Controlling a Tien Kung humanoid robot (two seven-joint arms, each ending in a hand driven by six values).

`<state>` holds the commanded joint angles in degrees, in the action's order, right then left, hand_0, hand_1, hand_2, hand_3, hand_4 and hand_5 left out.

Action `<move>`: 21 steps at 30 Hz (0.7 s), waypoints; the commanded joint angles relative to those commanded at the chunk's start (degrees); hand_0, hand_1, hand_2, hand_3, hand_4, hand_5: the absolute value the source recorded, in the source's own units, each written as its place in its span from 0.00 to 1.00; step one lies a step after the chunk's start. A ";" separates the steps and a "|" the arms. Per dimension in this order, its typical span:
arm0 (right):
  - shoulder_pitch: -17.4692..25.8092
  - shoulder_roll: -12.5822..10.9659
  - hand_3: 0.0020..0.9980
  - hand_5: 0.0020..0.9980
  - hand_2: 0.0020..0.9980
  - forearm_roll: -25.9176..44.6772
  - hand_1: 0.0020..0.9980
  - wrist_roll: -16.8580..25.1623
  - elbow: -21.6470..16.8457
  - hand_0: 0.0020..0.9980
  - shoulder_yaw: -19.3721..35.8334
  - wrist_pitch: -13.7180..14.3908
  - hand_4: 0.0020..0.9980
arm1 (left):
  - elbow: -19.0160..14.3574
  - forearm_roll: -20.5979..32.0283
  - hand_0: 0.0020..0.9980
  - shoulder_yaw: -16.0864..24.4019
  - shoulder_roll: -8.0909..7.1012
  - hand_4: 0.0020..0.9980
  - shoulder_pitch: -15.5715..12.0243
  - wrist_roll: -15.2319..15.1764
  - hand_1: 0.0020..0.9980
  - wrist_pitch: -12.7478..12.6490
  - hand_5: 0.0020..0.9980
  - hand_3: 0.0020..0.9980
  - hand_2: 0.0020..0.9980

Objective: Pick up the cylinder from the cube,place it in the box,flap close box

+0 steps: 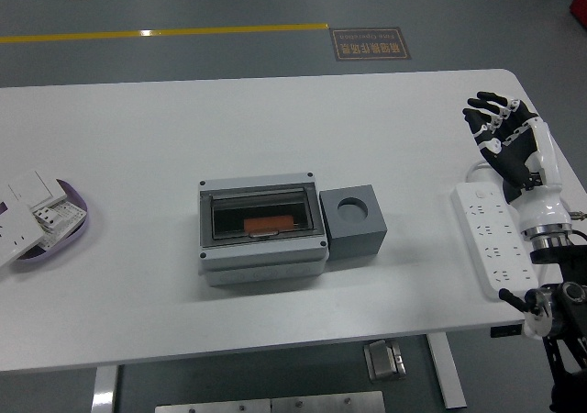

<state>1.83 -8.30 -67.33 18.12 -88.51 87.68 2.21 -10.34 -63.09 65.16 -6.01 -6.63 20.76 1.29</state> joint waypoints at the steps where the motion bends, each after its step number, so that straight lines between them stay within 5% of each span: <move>1: 0.00 -0.01 0.63 0.23 0.65 0.08 0.65 0.06 0.06 0.71 -0.07 -0.03 0.79 | 0.01 -0.07 0.62 0.05 -0.02 0.71 0.03 -0.01 0.63 0.01 0.24 0.67 0.60; 21: -3.19 -0.09 0.62 0.24 0.64 3.93 0.64 3.07 4.52 0.70 -6.65 -1.59 0.79 | 0.03 -0.36 0.62 -0.03 0.18 0.71 -0.14 0.00 0.63 0.10 0.24 0.67 0.60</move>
<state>-1.36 -8.39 -63.41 21.19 -83.98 81.03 0.62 -10.31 -63.44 65.13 -5.83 -6.77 20.76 1.38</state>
